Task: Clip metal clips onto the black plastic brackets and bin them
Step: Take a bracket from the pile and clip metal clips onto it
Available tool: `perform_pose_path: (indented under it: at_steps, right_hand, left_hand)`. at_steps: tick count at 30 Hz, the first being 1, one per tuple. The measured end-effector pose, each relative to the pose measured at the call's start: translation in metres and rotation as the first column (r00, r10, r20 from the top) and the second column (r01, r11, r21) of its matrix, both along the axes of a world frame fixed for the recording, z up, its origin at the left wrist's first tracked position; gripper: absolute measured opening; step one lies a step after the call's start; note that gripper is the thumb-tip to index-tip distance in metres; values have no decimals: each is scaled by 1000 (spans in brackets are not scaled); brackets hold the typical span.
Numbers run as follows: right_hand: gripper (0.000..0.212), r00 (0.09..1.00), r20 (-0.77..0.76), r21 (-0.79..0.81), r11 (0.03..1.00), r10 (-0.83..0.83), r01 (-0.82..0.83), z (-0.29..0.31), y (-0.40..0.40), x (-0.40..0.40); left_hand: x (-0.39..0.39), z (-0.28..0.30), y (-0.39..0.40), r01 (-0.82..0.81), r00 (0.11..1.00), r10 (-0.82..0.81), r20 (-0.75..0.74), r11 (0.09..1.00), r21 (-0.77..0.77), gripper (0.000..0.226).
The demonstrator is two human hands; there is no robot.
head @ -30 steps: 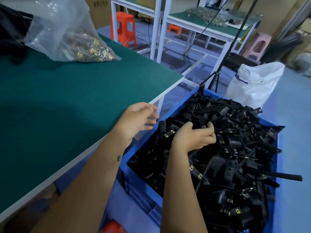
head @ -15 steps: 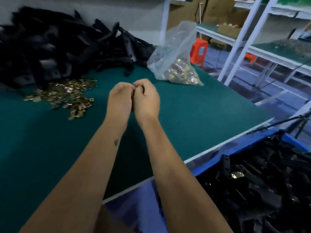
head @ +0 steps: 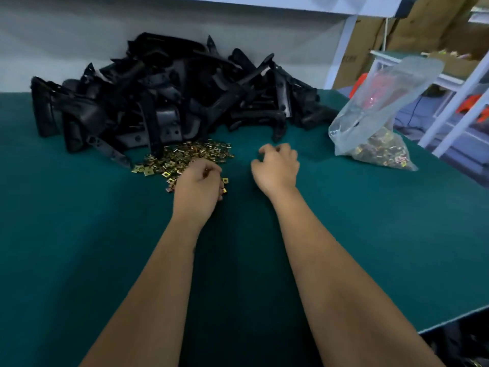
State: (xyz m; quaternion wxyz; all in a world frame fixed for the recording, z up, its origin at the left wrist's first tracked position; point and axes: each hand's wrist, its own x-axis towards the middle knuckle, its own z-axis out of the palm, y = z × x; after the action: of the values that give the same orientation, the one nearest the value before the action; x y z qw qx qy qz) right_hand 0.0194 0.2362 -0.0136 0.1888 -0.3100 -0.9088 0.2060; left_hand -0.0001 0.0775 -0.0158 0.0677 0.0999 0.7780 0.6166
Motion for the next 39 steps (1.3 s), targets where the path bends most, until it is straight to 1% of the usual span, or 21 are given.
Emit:
perform_pose_path:
  at_steps: [2,4,6,7,11,13,15,17,19,21,24,26,28,29,31,33,34,35,37,38,39]
  right_hand:
    - [48,997,79,11,1000,-26,25,0,14,-7]
    - [53,978,205,26,999,-35,30,0,23,-18]
    - [54,938,340,99,995,-63,31,-1,29,-29]
    - [55,923,377,128,991,-75,29,-1,33,-33]
    - [58,902,419,145,988,-107,50,-1,43,-42]
    - [58,905,406,157,986,-124,64,-2,41,-42]
    - [55,943,307,144,986,-129,88,-2,38,-38]
    - [49,985,108,71,989,-136,128,1,35,-30]
    - [45,977,-116,-37,983,-182,179,5,29,-19]
    - [42,922,-300,-119,969,-245,219,6,16,-6]
    - [32,797,-531,-174,958,-287,229,8,-9,10]
    - [22,714,-632,-237,952,-301,193,7,-21,16]
    - [8,660,-672,-333,933,-336,135,6,-26,20]
    - [7,639,-678,-391,914,-364,106,4,-27,21]
    - [17,595,-685,-508,861,-422,26,4,-28,22]
    - [24,531,-701,-616,780,-477,-113,7,-29,25]
    - [25,501,-699,-665,721,-510,-195,10,-29,26]
    - [25,481,-689,-709,640,-542,-295,13,-29,26]
    - [34,468,-669,-736,429,-577,-524,19,-32,26]
    - [39,474,-670,-719,340,-571,-606,21,-35,25]
    - [43,490,-681,-699,283,-545,-657,22,-40,24]
  left_hand:
    - [0,0,3,-19,999,18,-27,999,-46,25]
    - [1,1,5,-36,998,31,-51,995,-94,24]
    - [-1,1,5,-43,997,37,-62,993,-107,25]
    - [-1,1,4,-44,997,38,-60,993,-107,25]
    - [-2,1,4,-42,998,36,-56,994,-102,24]
    - [-2,0,5,-44,997,37,-65,992,-118,24]
    - [-2,1,5,-48,997,40,-66,991,-124,24]
    - [-2,1,5,-44,997,38,-62,993,-111,25]
    - [0,1,4,-30,998,24,-65,995,-93,25]
    - [0,1,3,-21,998,17,-61,998,-67,25]
    - [0,-1,1,4,999,-4,-45,1000,11,26]
    - [0,-1,-1,17,999,-14,-35,997,75,26]
    - [1,-2,-4,16,999,-12,-30,992,127,26]
    - [2,-2,-5,14,1000,-11,-24,989,150,26]
    - [3,-1,-7,6,1000,-5,-8,980,199,26]
    - [4,1,-9,-18,1000,15,12,967,254,27]
    - [5,2,-9,-32,999,29,15,961,274,27]
    - [6,3,-10,-47,999,44,14,959,278,25]
    - [7,4,-11,-52,999,52,6,957,285,17]
    - [7,5,-11,-38,999,30,28,941,337,14]
    - [6,8,-11,-21,997,-12,76,908,419,19]
